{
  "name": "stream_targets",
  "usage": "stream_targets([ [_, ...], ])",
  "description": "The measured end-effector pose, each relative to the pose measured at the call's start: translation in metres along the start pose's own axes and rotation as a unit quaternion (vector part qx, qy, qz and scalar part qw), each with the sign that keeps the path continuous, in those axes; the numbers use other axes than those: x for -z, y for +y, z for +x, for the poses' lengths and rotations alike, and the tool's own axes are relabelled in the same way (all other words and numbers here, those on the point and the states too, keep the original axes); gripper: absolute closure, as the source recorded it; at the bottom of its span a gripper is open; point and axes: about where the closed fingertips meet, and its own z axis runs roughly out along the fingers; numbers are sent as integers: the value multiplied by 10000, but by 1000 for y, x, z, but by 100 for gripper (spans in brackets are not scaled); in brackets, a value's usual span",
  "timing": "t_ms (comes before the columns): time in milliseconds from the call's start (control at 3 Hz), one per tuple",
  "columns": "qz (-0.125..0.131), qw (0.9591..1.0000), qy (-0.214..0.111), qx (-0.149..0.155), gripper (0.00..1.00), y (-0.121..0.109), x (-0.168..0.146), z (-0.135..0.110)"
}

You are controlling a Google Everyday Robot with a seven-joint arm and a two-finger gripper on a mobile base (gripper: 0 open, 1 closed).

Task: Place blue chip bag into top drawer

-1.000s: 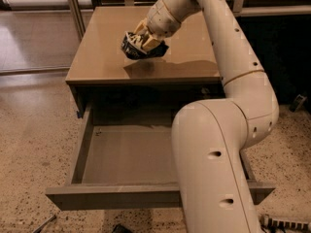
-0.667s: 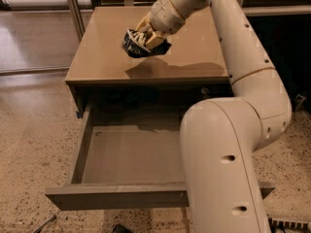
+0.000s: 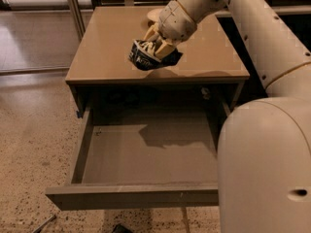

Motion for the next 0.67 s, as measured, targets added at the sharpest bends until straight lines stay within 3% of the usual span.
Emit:
stream_targets([
  [333,-463,9981,335,-207,100,28,-8,-3],
  [667,-630,9946,667,-483,100,38,-19,4],
])
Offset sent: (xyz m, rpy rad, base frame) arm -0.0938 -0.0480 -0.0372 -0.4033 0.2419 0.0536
